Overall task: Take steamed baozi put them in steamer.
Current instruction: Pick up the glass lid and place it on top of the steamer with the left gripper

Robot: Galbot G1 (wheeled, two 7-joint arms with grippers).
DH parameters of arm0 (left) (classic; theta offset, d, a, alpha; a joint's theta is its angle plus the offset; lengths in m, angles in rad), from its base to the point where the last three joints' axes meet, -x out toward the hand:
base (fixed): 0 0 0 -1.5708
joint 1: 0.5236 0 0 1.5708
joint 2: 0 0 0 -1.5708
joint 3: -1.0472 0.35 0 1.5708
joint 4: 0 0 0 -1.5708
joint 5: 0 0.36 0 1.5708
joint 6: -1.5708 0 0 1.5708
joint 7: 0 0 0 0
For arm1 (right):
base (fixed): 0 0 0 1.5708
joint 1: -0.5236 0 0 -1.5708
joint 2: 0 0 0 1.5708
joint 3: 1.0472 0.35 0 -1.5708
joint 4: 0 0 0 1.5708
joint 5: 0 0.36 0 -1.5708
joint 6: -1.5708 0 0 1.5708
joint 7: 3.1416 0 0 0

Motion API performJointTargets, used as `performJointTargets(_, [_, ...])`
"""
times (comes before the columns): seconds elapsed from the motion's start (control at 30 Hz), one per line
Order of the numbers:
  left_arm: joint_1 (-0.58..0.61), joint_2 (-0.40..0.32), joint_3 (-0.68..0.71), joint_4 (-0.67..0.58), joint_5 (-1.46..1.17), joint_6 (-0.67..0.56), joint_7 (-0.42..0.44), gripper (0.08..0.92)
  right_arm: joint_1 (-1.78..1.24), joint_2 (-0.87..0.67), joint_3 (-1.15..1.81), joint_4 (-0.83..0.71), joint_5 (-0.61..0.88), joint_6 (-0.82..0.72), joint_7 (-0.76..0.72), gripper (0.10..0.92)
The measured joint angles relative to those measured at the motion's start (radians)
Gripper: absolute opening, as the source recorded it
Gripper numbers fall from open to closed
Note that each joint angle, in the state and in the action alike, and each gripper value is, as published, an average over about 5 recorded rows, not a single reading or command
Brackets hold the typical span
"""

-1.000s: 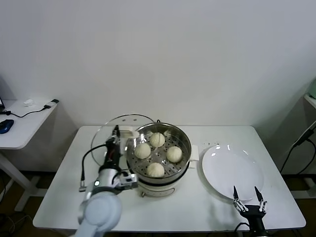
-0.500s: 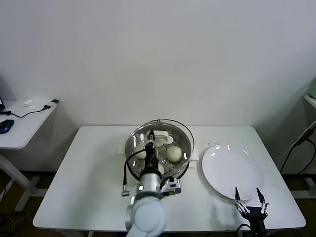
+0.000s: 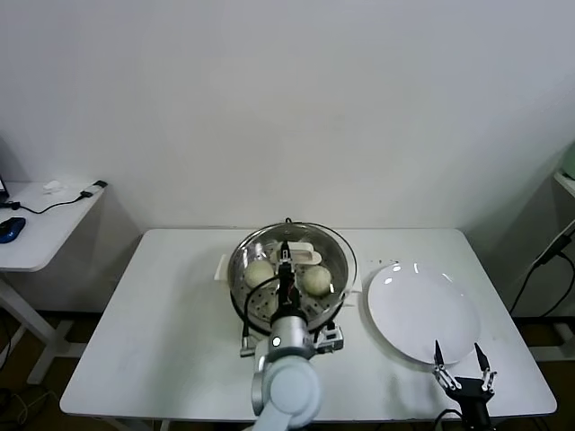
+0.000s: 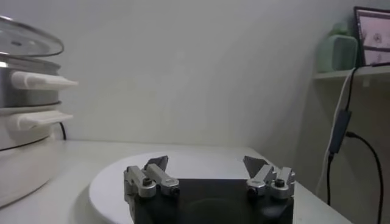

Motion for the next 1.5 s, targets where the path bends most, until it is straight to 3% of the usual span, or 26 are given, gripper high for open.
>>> performJointTargets(1.5, [0.011, 0.001, -0.020, 0.085, -0.010, 0.010, -0.073, 0.132, 0.008, 0.011, 0.009, -0.015, -0.019, 0.035, 0.004, 0.823])
